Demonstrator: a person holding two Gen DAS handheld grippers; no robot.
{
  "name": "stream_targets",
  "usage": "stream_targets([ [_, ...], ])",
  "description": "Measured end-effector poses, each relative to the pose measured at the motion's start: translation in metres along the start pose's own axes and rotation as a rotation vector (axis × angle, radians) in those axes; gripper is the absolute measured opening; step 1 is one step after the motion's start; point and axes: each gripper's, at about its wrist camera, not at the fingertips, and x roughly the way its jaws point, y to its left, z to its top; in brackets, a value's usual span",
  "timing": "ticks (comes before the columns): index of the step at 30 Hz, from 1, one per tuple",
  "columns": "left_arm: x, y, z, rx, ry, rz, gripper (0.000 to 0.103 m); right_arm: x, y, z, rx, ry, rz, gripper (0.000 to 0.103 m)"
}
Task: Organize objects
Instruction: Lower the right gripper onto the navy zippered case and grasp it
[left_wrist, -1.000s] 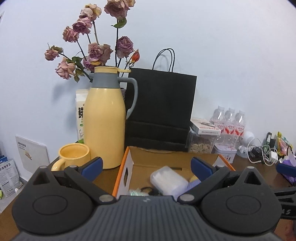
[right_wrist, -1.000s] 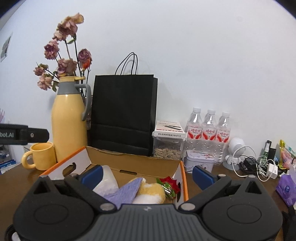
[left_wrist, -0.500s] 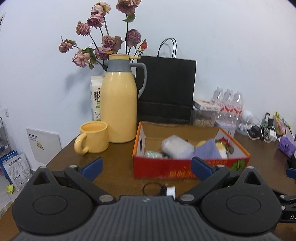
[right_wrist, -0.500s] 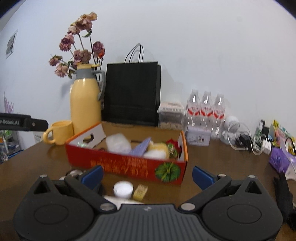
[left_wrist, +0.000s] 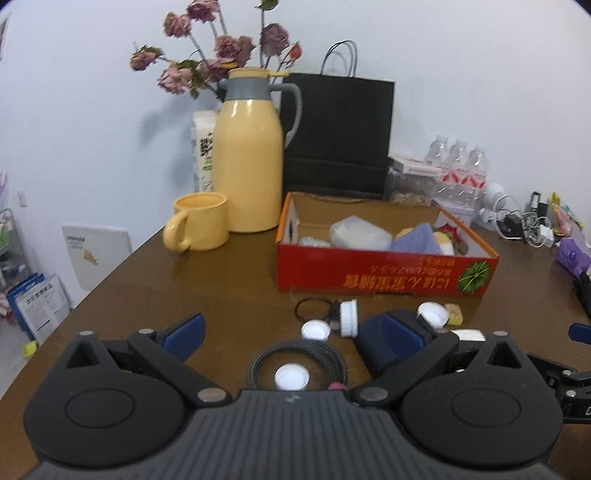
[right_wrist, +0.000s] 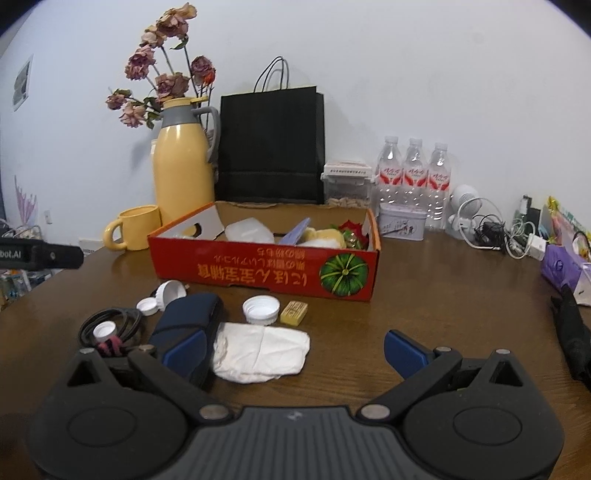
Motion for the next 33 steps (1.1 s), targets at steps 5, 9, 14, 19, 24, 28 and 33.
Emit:
stream_targets([
  [5, -0.005, 0.002, -0.01, -0.051, 0.016, 0.039, 0.103, 0.002, 0.0, -0.001, -0.046, 0.009, 0.051, 0.103],
  [9, -0.005, -0.001, -0.013, -0.058, 0.04, 0.068, 0.103, 0.009, 0.004, 0.0, -0.072, 0.043, 0.098, 0.103],
  [14, 0.001, 0.001, -0.013, -0.046, 0.058, 0.086, 0.103, 0.021, 0.014, 0.004, -0.087, 0.07, 0.129, 0.103],
  [19, 0.021, 0.013, -0.009, -0.014, 0.082, 0.08, 0.103, 0.038, 0.033, 0.005, -0.081, 0.092, 0.125, 0.103],
  [24, 0.041, 0.031, -0.004, 0.016, 0.087, 0.054, 0.103, 0.063, 0.057, 0.009, -0.092, 0.119, 0.078, 0.103],
  [28, 0.059, 0.046, 0.0, 0.046, 0.11, 0.018, 0.103, 0.085, 0.081, 0.01, -0.122, 0.137, 0.061, 0.101],
  [33, 0.073, 0.061, 0.002, 0.097, 0.127, -0.031, 0.103, 0.102, 0.103, 0.013, -0.151, 0.158, 0.023, 0.092],
])
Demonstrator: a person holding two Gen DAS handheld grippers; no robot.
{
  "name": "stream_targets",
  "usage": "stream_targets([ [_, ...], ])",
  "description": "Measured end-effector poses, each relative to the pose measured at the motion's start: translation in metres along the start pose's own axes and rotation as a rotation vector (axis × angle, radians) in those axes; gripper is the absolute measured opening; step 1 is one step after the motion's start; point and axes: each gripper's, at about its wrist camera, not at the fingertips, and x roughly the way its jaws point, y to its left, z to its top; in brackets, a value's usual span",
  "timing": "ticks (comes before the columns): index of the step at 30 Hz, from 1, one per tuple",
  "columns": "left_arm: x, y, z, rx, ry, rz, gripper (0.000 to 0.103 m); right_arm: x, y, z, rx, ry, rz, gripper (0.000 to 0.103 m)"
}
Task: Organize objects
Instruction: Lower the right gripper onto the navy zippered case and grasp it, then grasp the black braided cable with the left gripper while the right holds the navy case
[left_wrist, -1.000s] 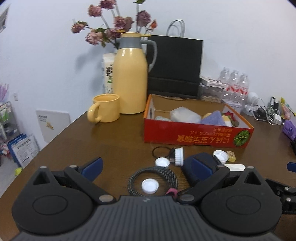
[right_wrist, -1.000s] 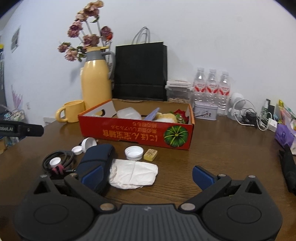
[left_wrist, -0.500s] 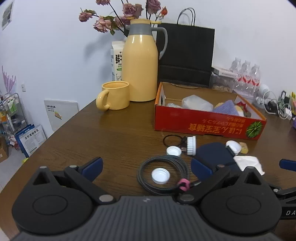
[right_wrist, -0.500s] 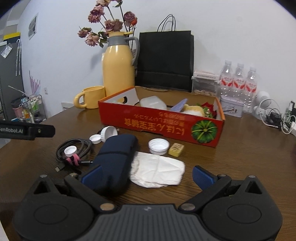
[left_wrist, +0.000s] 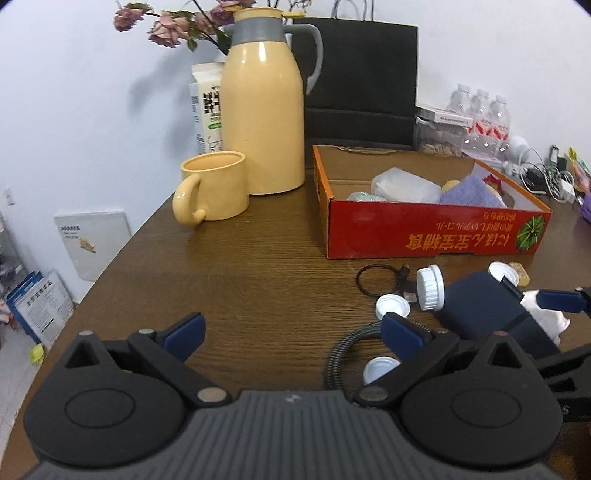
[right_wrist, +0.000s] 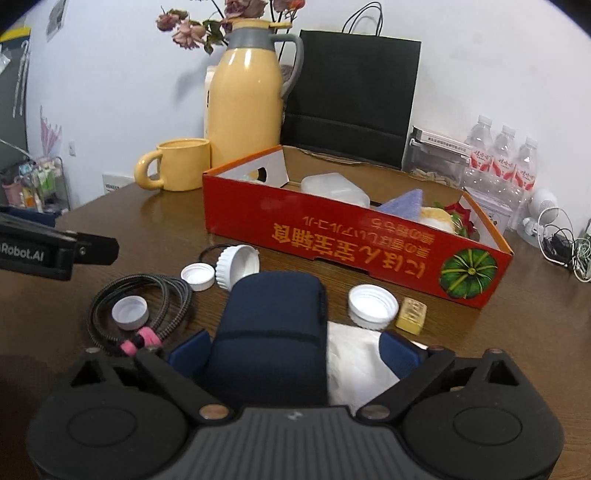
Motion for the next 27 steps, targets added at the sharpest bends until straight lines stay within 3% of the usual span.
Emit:
stream_targets([
  [6, 0.007, 0.012, 0.001, 0.029, 0.024, -0.053, 0.103, 0.011, 0.009, 0.0, 0.037, 0.057, -0.005, 0.075],
  [14, 0.012, 0.016, -0.002, 0.029, 0.089, -0.081, 0.103, 0.002, 0.025, -0.002, -0.02, 0.02, -0.064, 0.064],
  [27, 0.015, -0.013, -0.001, -0.04, 0.146, -0.179, 0.103, -0.033, -0.006, 0.002, 0.053, -0.086, 0.006, 0.062],
])
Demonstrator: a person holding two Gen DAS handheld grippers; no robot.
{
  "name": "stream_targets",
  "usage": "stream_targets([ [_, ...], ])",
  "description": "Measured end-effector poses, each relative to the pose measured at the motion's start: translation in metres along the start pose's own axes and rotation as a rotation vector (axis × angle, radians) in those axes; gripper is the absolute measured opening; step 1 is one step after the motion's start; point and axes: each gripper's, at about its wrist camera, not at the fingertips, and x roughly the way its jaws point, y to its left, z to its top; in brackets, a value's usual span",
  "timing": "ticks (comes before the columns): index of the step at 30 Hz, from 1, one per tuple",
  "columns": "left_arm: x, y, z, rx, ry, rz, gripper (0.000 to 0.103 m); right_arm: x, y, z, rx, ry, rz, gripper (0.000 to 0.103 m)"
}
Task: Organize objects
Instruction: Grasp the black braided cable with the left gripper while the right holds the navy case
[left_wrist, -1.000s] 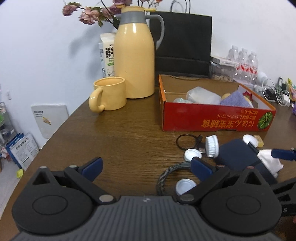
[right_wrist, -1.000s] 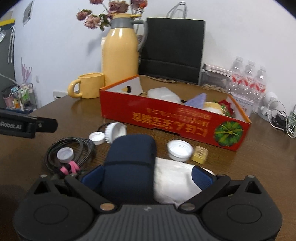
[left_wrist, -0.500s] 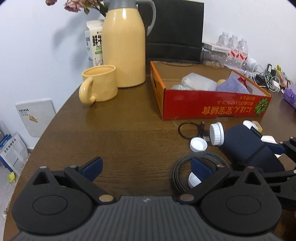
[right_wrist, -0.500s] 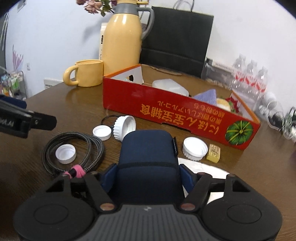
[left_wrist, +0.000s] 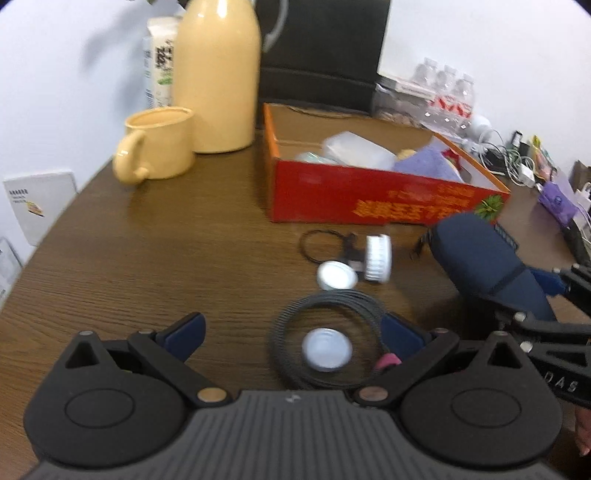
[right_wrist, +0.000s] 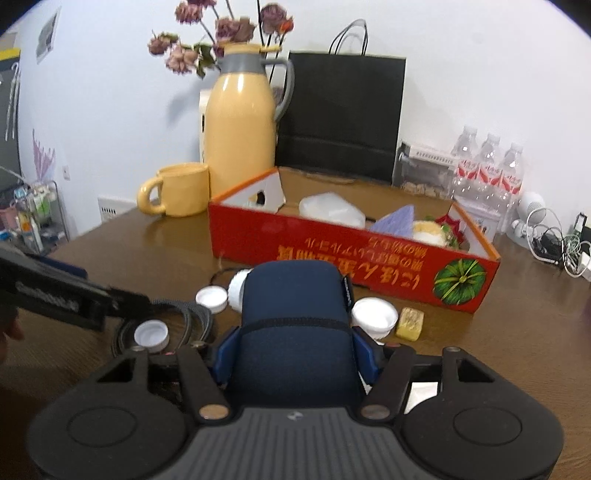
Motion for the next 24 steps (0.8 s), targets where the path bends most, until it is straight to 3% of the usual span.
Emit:
stream_targets([
  [7, 0.011, -0.033, 0.003, 0.033, 0.033, 0.029, 0.103, -0.013, -0.033, -0.003, 0.011, -0.034, 0.001, 0.062],
  [13, 0.026, -0.053, 0.002, 0.089, 0.087, 0.098, 0.103, -0.015, -0.06, -0.01, 0.025, -0.039, 0.011, 0.062],
  [17, 0.039, -0.054, -0.002, 0.075, 0.133, 0.139, 0.103, -0.01, -0.069, -0.013, 0.04, -0.042, 0.035, 0.062],
  [24, 0.043, -0.048, -0.007, 0.018, 0.094, 0.146, 0.103, -0.003, -0.074, -0.022, 0.075, -0.03, 0.081, 0.062],
])
